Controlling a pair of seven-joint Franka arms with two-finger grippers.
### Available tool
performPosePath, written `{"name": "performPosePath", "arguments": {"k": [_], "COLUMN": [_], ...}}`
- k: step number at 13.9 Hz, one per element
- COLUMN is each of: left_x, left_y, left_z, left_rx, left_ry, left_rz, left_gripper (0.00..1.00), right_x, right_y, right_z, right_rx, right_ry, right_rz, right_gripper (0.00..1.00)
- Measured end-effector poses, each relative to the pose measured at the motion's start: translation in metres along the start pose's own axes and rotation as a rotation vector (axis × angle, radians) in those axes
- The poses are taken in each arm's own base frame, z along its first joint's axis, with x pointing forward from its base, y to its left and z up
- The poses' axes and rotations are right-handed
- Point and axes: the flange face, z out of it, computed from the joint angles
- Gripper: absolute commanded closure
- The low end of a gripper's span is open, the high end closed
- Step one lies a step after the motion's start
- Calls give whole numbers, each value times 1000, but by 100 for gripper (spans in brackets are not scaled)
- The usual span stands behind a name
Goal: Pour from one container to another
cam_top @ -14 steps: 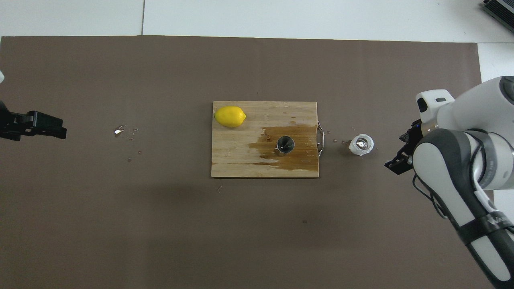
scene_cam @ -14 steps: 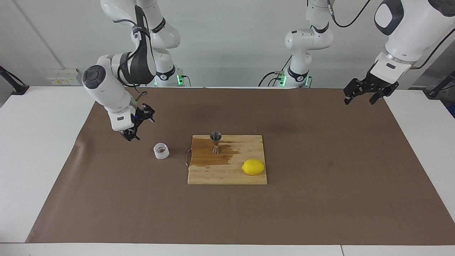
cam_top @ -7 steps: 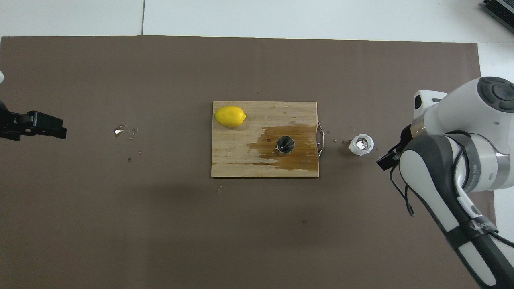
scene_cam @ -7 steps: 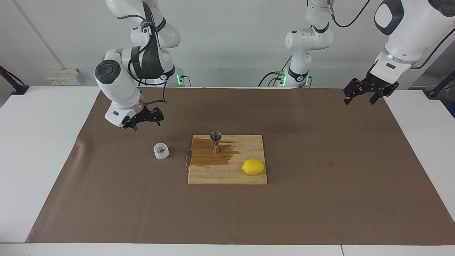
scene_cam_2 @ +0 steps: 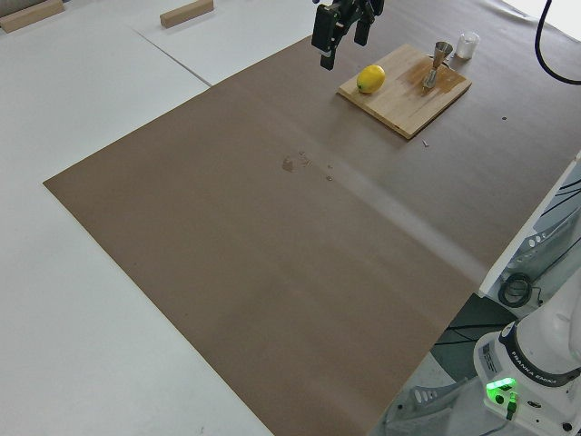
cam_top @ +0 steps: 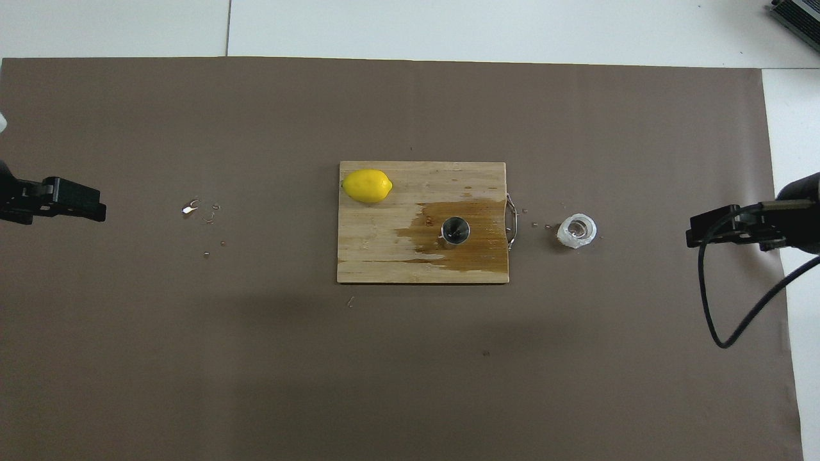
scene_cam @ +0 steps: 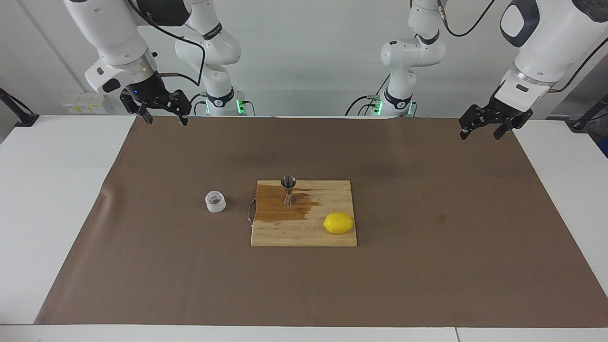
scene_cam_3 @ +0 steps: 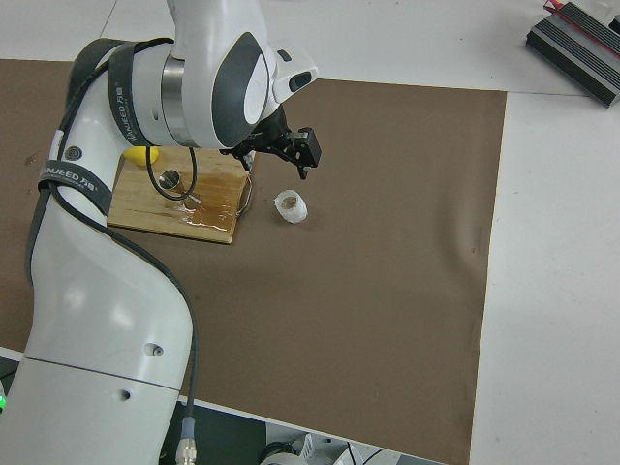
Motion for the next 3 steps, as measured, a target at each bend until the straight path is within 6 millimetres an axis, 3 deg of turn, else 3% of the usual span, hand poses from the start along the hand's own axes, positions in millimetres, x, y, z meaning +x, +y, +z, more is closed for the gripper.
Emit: {"name": "performPosePath", "arguments": {"k": [3], "left_x": [0], "left_y": [0], "left_z": [0], "left_rx": [0], "left_ry": [0], "left_rz": [0], "left_gripper": [0], "right_x": [4], "right_y": [2], "right_z": [5], "right_rx": [0], "right_ry": [-10], "right_rz": [10], "right_gripper": [0]}}
